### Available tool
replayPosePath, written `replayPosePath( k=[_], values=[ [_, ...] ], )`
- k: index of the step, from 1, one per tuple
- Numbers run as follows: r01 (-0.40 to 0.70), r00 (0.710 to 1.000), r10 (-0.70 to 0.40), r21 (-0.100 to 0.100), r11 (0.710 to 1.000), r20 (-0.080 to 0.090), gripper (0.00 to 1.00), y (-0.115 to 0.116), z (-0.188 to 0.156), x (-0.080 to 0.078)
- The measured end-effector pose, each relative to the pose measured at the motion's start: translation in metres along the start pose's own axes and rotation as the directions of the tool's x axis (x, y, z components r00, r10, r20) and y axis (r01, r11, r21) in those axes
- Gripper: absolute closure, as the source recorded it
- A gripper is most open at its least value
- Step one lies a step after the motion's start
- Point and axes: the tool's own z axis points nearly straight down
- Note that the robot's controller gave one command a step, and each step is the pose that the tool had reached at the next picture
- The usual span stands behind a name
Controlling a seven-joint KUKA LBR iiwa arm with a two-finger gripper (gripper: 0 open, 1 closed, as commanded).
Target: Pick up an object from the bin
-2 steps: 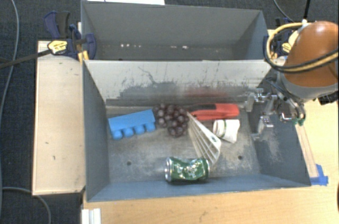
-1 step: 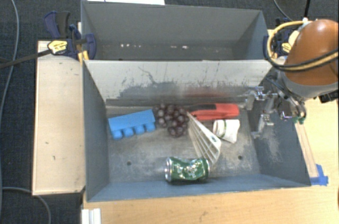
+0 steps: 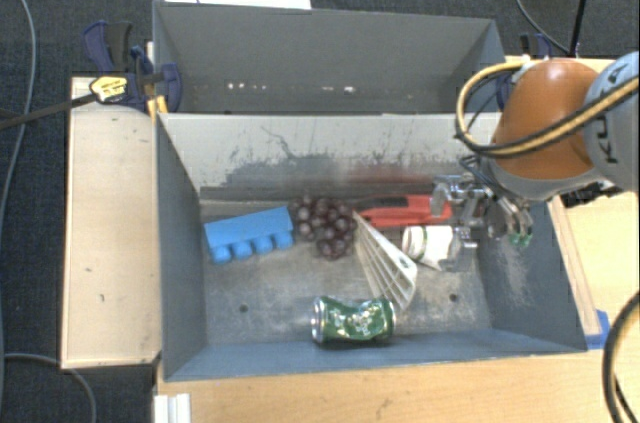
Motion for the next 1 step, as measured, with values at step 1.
replayPosePath(
  k=[1],
  values=[
    [0.028, 1.000, -0.028, -0.003, 1.000, -0.004, 0.00, 0.0349, 0.0418, 0.0044]
  ],
)
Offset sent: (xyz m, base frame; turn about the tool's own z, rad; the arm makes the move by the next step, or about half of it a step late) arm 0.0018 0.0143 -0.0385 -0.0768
